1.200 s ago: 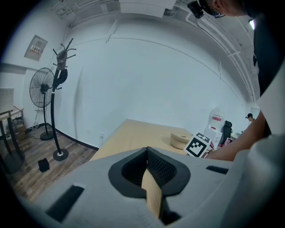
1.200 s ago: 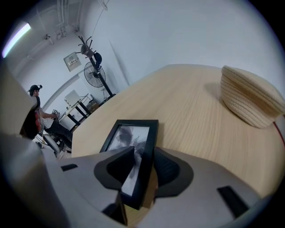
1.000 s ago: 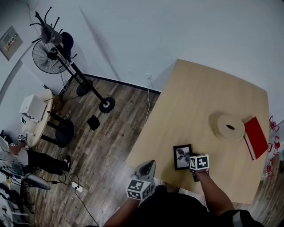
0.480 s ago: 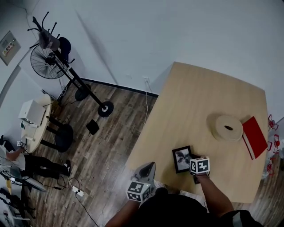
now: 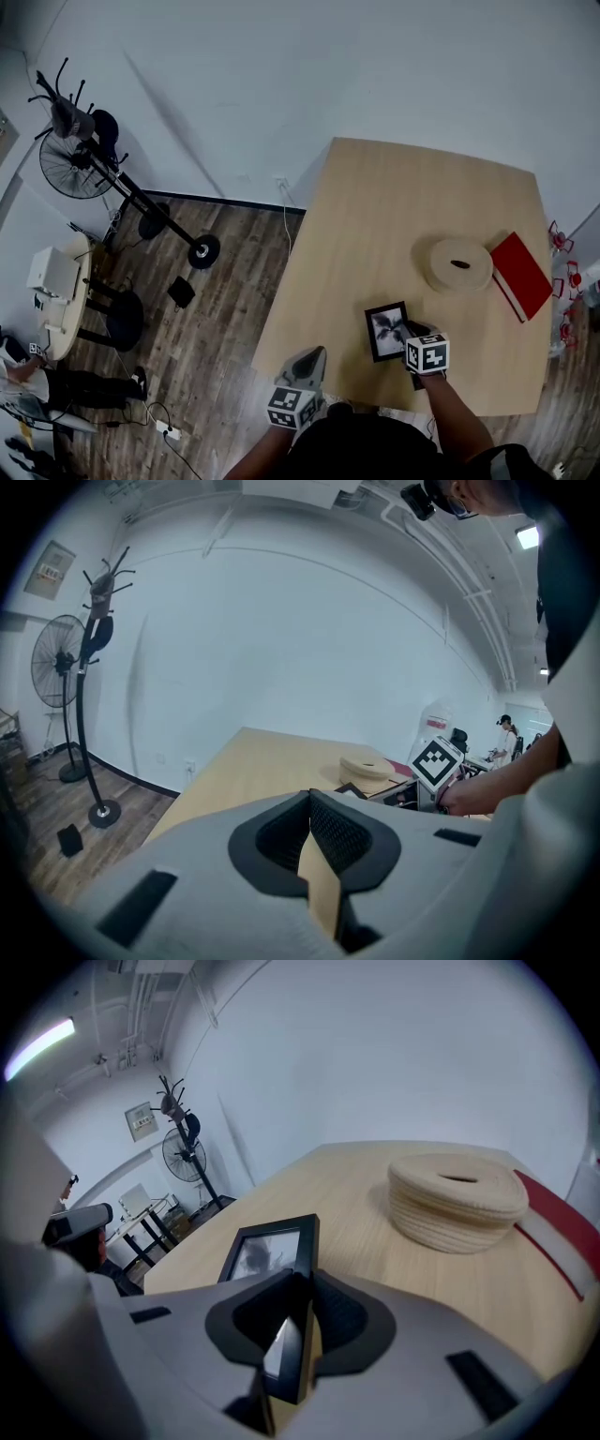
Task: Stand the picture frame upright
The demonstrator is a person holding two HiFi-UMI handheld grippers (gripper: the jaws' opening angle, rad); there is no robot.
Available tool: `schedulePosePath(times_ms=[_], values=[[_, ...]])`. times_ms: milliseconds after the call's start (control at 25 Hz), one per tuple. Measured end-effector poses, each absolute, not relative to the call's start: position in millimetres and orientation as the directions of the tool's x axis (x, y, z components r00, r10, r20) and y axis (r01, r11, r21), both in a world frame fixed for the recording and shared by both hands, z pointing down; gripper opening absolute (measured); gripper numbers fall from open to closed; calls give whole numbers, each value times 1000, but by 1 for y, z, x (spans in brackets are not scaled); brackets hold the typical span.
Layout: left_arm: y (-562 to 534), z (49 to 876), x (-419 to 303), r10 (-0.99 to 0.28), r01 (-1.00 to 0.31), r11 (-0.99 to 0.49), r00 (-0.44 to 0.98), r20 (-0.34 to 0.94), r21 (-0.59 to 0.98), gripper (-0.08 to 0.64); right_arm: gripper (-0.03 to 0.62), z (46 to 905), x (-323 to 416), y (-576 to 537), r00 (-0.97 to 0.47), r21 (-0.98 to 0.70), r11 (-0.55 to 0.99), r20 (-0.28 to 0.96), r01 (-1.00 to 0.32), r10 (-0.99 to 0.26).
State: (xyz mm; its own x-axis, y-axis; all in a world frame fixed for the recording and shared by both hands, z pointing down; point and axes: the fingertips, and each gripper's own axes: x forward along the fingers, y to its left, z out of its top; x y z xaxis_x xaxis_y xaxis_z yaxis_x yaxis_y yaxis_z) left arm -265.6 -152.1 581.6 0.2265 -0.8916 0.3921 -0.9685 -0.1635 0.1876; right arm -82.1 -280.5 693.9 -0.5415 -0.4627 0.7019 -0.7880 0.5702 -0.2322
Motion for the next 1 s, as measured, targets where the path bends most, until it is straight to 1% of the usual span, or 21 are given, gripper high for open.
schedulePosePath(times_ms=[120, 280, 520, 840, 1000], values=[[-168, 580, -252, -881, -959, -213, 272, 388, 188, 5, 69, 683, -62, -291, -523, -231, 527, 680, -818, -514], [-184, 584, -229, -849, -942, -266, 329, 413, 203, 5, 71, 672, -29, -309, -488, -221, 469, 649, -855, -584], [-206, 585, -195, -812, -909, -364, 417, 407, 204, 5, 71, 659, 28, -333, -408, -218, 351, 613, -911, -677], [-223, 586, -173, -778, -884, -429, 466, 422, 185, 5, 71, 662, 75, -354, -329, -229, 238, 599, -944, -730], [-226, 589, -167, -762, -877, -441, 477, 437, 189, 5, 71, 670, 86, -360, -307, -223, 213, 613, -951, -728]])
